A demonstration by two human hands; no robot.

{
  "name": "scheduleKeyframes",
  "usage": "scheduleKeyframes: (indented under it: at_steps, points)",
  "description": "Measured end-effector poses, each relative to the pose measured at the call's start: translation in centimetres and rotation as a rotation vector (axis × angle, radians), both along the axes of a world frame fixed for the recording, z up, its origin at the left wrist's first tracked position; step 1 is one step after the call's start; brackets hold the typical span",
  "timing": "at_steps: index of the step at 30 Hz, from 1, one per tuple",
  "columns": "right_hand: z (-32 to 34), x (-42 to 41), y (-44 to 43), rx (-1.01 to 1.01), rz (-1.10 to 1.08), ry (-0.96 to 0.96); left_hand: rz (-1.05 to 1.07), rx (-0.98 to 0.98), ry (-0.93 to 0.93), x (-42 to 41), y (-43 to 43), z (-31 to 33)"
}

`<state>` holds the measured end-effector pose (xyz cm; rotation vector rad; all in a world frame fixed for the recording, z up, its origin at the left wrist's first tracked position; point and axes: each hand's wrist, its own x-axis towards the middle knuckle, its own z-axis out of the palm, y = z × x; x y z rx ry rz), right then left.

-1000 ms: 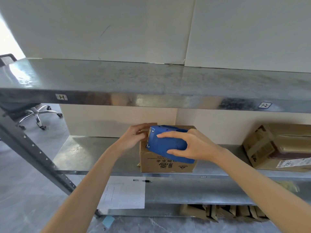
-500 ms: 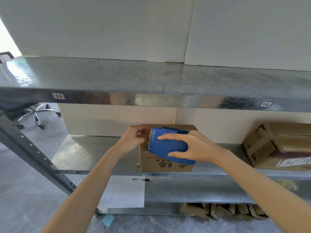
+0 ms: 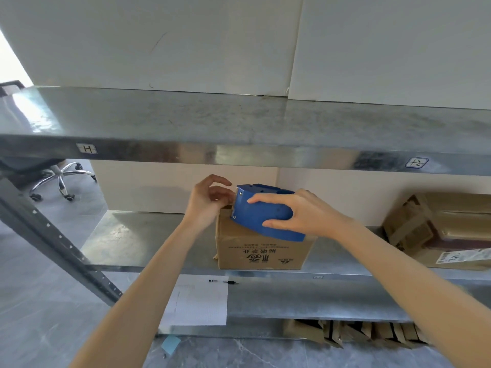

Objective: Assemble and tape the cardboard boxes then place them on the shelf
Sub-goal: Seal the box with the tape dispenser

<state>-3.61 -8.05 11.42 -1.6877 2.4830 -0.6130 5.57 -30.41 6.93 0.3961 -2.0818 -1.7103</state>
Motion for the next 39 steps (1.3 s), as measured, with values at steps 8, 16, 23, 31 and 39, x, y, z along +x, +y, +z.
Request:
scheduleKeyframes:
  at_steps: [8,16,23,31,39]
  points:
    - [0.7,-1.7,2.5,0.070,-0.006,0.008,0.075,0.085,-0.015,0.6,-1.7,-0.3]
    - [-0.1,-4.8,8.1,0.110,-0.086,-0.052,0.197,0.033,-0.080,2.3,-3.9,-1.9]
    - [-0.5,-5.3,10.3,0.058,-0.078,-0.152,0.203,0.030,-0.089,1.6,-2.7,-2.5]
    - [-0.6,-6.1,9.1,-0.002,-0.168,-0.277,0.086,-0.217,-0.093,0.6,-2.1,-2.9]
    - [-0.3,-7.1,8.3,0.018,-0.190,-0.392,0.003,-0.224,-0.092,0.3,-1.5,-5.8]
